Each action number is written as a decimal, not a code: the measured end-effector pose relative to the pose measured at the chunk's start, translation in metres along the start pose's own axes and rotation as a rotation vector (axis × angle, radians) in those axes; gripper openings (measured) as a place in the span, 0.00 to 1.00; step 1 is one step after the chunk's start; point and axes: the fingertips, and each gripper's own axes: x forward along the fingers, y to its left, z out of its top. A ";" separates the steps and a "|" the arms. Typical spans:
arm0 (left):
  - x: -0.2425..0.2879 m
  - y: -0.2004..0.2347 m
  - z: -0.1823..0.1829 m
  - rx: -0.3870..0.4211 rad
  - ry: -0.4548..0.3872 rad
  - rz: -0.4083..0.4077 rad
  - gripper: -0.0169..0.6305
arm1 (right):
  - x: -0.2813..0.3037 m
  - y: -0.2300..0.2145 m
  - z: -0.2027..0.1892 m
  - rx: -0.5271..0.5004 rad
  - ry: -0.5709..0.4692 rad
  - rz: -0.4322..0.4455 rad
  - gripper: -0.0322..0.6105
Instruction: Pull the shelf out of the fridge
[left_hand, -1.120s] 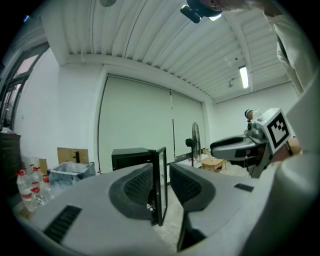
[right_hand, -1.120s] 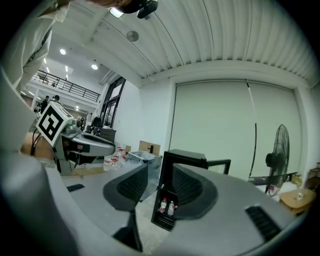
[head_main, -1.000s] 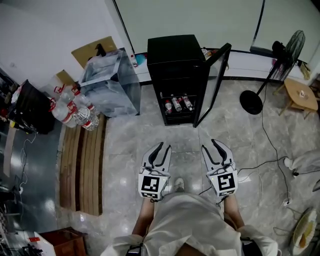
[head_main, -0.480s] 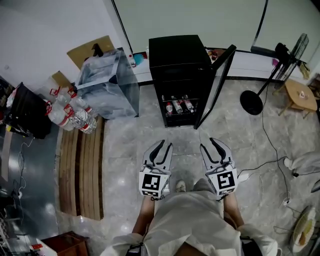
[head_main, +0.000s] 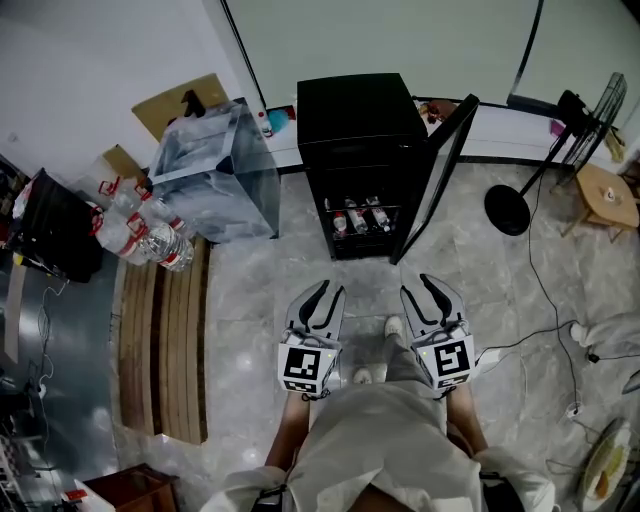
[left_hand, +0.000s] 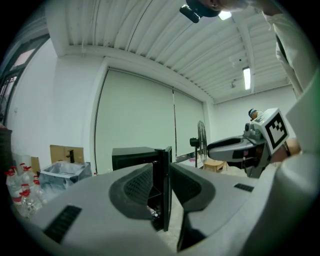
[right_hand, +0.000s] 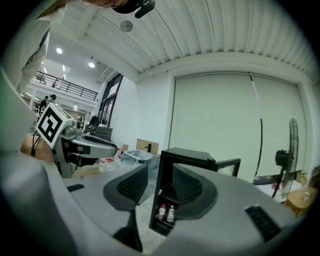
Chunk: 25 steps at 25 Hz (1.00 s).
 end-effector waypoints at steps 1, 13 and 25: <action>0.006 0.002 0.000 0.001 0.002 0.005 0.20 | 0.005 -0.004 -0.001 0.004 -0.007 0.004 0.29; 0.105 0.017 -0.006 -0.005 0.048 0.051 0.20 | 0.081 -0.077 -0.016 0.014 0.006 0.097 0.29; 0.182 0.026 -0.019 -0.026 0.114 0.140 0.20 | 0.144 -0.133 -0.042 0.035 0.062 0.222 0.29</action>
